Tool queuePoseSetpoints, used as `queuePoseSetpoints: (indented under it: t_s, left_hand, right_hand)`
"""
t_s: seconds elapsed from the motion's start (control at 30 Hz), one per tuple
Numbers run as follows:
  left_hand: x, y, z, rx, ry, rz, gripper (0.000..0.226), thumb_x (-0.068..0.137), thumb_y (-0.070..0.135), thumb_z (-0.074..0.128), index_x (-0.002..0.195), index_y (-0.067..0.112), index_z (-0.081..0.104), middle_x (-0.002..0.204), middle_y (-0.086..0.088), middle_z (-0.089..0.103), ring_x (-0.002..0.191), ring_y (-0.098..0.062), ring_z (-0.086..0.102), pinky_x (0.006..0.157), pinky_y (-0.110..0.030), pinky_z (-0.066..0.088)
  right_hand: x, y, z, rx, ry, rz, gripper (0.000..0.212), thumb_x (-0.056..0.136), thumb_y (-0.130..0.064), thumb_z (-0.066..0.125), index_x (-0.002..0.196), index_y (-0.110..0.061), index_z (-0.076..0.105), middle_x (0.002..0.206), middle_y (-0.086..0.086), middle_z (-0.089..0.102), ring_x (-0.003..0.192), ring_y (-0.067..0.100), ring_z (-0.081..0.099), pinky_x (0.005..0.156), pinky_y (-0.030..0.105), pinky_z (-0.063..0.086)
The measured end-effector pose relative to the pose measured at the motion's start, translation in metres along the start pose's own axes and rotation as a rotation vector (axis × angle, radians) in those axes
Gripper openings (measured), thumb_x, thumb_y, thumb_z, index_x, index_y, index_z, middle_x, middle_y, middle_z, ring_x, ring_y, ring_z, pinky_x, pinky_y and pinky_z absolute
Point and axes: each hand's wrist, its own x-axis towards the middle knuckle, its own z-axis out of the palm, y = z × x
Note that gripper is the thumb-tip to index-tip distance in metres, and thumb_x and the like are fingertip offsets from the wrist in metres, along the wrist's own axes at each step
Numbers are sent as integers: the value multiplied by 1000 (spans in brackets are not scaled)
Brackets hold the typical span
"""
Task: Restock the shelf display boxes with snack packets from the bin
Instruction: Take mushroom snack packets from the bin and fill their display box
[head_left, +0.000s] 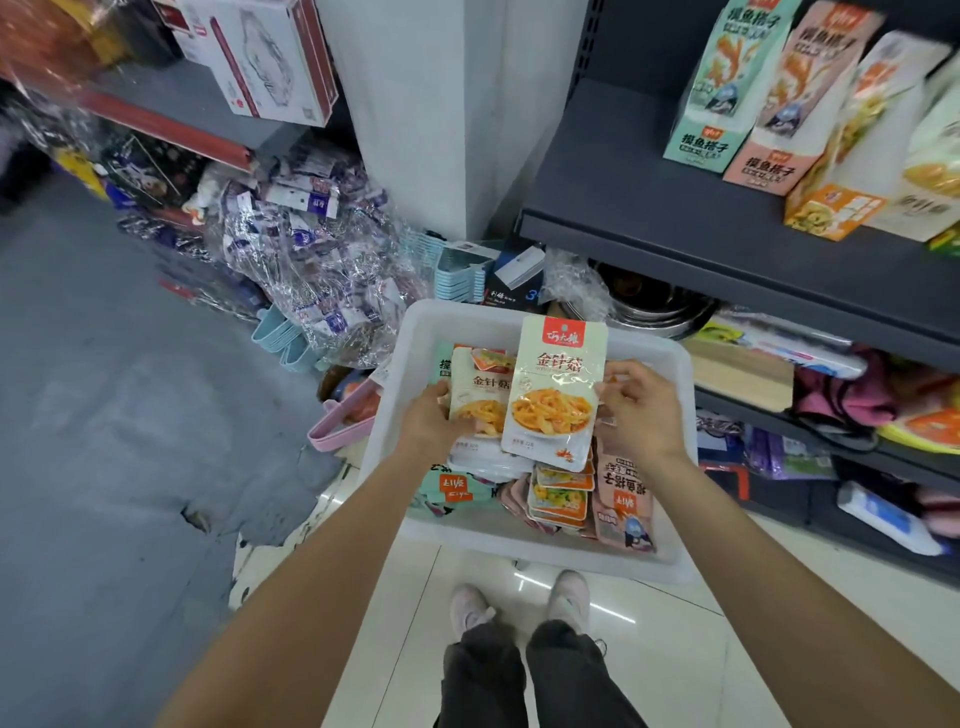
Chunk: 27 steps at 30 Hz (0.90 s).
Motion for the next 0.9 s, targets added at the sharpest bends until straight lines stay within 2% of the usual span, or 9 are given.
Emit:
queuePoseSetpoints:
  t_s: [0.07,0.13,0.17,0.3,0.47,0.53,0.63,0.8,0.9]
  left_hand:
    - [1,0,-1,-63,-11,-45,65,75,11,77,132,4,46,124,-11,61,98,-23,61,73,-25,55]
    - [-3,3,-4,-122,21,-58,62,77,7,74,133,5,47,123,-13,61,83,-19,58,46,-14,49]
    - [-7,5,-5,-117,61,-55,59,79,6,73,132,7,48,121,-13,62,80,-18,56,43,-14,46]
    - [-16,8,-15,-25,228,46,45,80,3,69,121,10,51,115,-12,64,94,-21,60,73,-25,46]
    - [-34,16,-38,-169,256,137,37,86,-4,60,118,12,50,113,-10,64,99,-21,61,58,-14,44]
    - [-40,19,-51,-272,243,206,34,85,-5,60,112,14,52,108,-10,67,99,-23,63,64,-17,47]
    - [-52,31,-65,-400,180,313,33,84,-5,62,97,24,52,98,-3,68,90,-19,65,73,-25,53]
    - [-68,70,-61,-495,35,362,27,89,-1,56,95,25,56,101,-11,67,93,-28,65,85,-45,52]
    - [-75,97,-44,-504,-8,371,22,92,4,53,95,25,58,95,-3,68,91,-21,64,83,-37,51]
  right_hand:
    - [0,-2,0,11,6,14,28,90,-12,60,79,-38,57,98,4,71,77,21,68,73,44,57]
    - [0,-3,0,23,2,17,25,91,-12,59,81,-35,58,98,5,71,74,18,68,67,36,57]
    - [1,-4,0,26,-1,17,24,91,-12,59,81,-34,58,98,5,71,73,17,68,65,34,56]
    - [1,-8,4,42,-26,43,27,90,-17,61,76,-40,61,97,2,71,78,22,69,70,45,59]
    - [-7,-26,9,56,-24,18,29,91,-11,59,79,-37,59,101,4,69,92,24,66,75,50,57]
    - [-12,-38,9,126,-39,25,21,92,-7,56,86,-27,60,102,8,68,91,24,66,71,48,58]
    - [-16,-55,4,258,-60,47,12,94,-6,53,97,-17,58,95,5,66,83,19,65,58,32,57]
    - [-19,-75,-15,332,-40,5,12,94,-7,53,103,-13,58,91,-3,65,76,10,65,52,22,54]
    - [-15,-74,-32,322,10,2,9,93,-7,54,97,-14,58,99,1,64,87,15,65,58,30,58]
